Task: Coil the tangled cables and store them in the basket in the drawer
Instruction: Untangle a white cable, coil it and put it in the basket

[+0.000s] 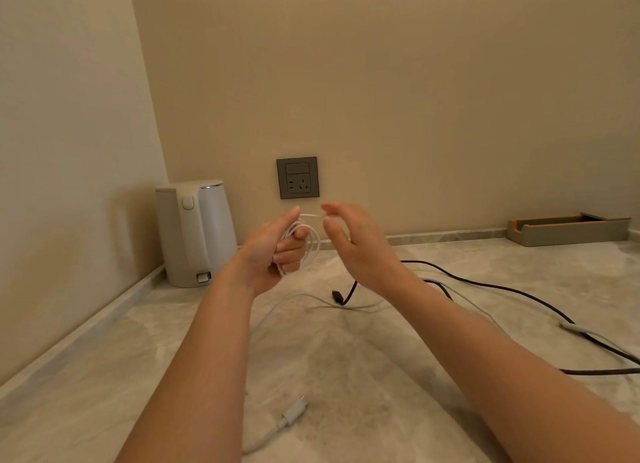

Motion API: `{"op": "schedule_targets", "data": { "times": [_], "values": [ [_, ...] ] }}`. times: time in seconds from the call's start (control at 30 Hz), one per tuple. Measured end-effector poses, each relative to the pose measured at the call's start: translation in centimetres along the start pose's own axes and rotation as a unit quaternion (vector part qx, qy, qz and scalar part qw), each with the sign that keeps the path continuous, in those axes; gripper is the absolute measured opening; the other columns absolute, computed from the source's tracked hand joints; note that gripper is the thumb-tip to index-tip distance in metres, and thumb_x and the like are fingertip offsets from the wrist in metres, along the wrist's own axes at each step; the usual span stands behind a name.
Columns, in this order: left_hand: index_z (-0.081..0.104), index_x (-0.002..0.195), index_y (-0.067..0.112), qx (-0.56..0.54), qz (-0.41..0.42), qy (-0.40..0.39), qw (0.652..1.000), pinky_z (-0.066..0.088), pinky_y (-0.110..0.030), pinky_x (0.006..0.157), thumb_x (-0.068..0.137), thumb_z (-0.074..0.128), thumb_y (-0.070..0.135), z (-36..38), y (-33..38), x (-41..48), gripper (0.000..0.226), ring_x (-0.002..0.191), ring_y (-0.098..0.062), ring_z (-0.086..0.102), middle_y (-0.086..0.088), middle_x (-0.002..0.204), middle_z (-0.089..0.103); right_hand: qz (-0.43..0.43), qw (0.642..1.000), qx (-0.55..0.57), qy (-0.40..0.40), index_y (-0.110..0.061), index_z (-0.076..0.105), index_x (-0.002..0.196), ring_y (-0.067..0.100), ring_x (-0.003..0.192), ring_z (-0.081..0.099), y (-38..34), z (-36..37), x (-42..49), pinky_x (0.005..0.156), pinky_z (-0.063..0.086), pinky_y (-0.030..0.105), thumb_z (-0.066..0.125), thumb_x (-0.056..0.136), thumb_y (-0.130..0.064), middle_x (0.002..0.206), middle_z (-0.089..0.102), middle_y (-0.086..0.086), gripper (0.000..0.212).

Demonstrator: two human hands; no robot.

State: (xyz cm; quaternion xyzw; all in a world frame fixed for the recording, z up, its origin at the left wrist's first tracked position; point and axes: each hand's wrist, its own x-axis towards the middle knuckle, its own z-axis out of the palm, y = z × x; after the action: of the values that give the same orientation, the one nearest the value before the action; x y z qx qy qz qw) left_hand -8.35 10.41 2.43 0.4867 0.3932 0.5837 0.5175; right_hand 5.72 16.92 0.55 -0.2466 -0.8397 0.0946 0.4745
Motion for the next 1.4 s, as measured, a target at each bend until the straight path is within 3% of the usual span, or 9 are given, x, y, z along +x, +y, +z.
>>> {"op": "schedule_targets", "data": {
  "times": [0.2, 0.37, 0.47, 0.53, 0.63, 0.8, 0.97, 1.17, 1.4],
  "values": [
    [0.047, 0.046, 0.017, -0.079, 0.025, -0.066, 0.994, 0.018, -0.015, 0.029, 0.088, 0.039, 0.044, 0.2, 1.0, -0.8, 0.05, 0.021, -0.002, 0.023, 0.01, 0.028, 0.027, 0.007, 0.986, 0.147, -0.078, -0.003, 0.054, 0.08, 0.01, 0.066, 0.044, -2.7, -0.3, 0.3, 0.066, 0.036, 0.029, 0.03, 0.104, -0.019, 0.07, 0.048, 0.0, 0.037],
    [0.046, 0.042, 0.018, -0.112, 0.024, -0.097, 0.989, 0.021, -0.013, 0.025, 0.084, 0.038, 0.047, 1.5, 1.0, -1.1, 0.052, 0.019, -0.002, 0.025, 0.01, 0.026, 0.027, 0.032, 0.965, 0.218, -0.143, -0.009, 0.063, 0.103, -0.01, 0.054, 0.051, -3.7, -2.2, 0.4, 0.053, 0.038, 0.007, 0.038, 0.102, -0.026, 0.058, 0.055, -0.027, 0.03],
    [0.045, 0.041, 0.017, -0.145, 0.024, -0.12, 0.982, 0.018, -0.013, 0.025, 0.084, 0.036, 0.052, 2.3, 1.3, -1.2, 0.056, 0.019, -0.002, 0.027, 0.011, 0.026, 0.029, 0.036, 0.96, 0.23, -0.158, 0.006, 0.063, 0.102, -0.005, 0.048, 0.047, -3.9, -3.6, 1.2, 0.046, 0.038, 0.011, 0.043, 0.1, -0.028, 0.053, 0.054, -0.016, 0.039],
    [0.043, 0.038, 0.017, -0.16, 0.024, -0.12, 0.979, 0.018, -0.013, 0.025, 0.085, 0.032, 0.055, 2.5, 1.6, -1.2, 0.061, 0.019, -0.002, 0.028, 0.01, 0.026, 0.029, 0.005, 0.968, 0.208, -0.142, -0.004, 0.069, 0.094, 0.011, 0.061, 0.054, -3.9, -3.5, 1.8, 0.063, 0.052, 0.036, 0.048, 0.093, -0.045, 0.072, 0.066, 0.011, 0.046],
    [0.039, 0.035, 0.017, -0.159, 0.016, -0.089, 0.983, 0.022, -0.012, 0.025, 0.092, 0.024, 0.058, 2.7, 1.6, -1.0, 0.072, 0.021, -0.001, 0.03, 0.008, 0.025, 0.028, -0.006, 0.983, 0.154, -0.102, -0.009, 0.071, 0.087, 0.018, 0.069, 0.05, -3.6, -3.0, 1.9, 0.068, 0.044, 0.037, 0.045, 0.085, -0.055, 0.087, 0.065, 0.023, 0.053],
    [0.036, 0.04, 0.016, -0.145, -0.004, -0.018, 0.989, 0.028, -0.012, 0.028, 0.096, 0.026, 0.057, 3.1, 1.0, -0.5, 0.071, 0.025, -0.003, 0.032, 0.006, 0.03, 0.029, 0.014, 0.995, 0.075, -0.061, -0.014, 0.066, 0.069, 0.004, 0.048, 0.036, -2.8, -2.6, 1.4, 0.048, 0.028, 0.018, 0.049, 0.096, -0.037, 0.05, 0.044, -0.006, 0.04],
    [0.038, 0.059, 0.014, -0.075, 0.031, 0.103, 0.991, 0.026, -0.013, 0.031, 0.096, 0.037, 0.053, 3.8, 0.6, 0.1, 0.054, 0.029, -0.004, 0.03, 0.007, 0.037, 0.031, 0.028, 1.0, 0.003, -0.014, -0.031, 0.048, 0.055, 0.008, 0.046, 0.038, -2.2, -1.9, 0.9, 0.049, 0.026, 0.024, 0.047, 0.097, -0.037, 0.044, 0.039, -0.008, 0.042],
    [0.055, 0.055, 0.01, 0.149, 0.175, 0.307, 0.924, 0.04, -0.017, 0.043, 0.1, 0.038, 0.042, 5.1, -0.5, 1.2, 0.057, 0.033, -0.005, 0.046, 0.006, 0.037, 0.049, 0.049, 0.997, 0.025, 0.048, -0.029, 0.046, 0.052, 0.008, 0.044, 0.036, -1.8, -1.0, 0.9, 0.049, 0.024, 0.023, 0.046, 0.098, -0.033, 0.04, 0.04, -0.009, 0.046],
    [0.056, 0.069, 0.017, 0.247, 0.236, 0.305, 0.889, 0.048, -0.026, 0.047, 0.101, 0.034, 0.041, 5.3, -2.0, 1.5, 0.046, 0.058, -0.015, 0.058, 0.001, 0.065, 0.058, 0.151, 0.967, 0.153, 0.134, -0.019, 0.041, 0.053, 0.005, 0.041, 0.033, -1.6, -0.1, 0.6, 0.046, 0.024, 0.019, 0.046, 0.098, -0.032, 0.045, 0.034, -0.011, 0.048]
  ]
}}
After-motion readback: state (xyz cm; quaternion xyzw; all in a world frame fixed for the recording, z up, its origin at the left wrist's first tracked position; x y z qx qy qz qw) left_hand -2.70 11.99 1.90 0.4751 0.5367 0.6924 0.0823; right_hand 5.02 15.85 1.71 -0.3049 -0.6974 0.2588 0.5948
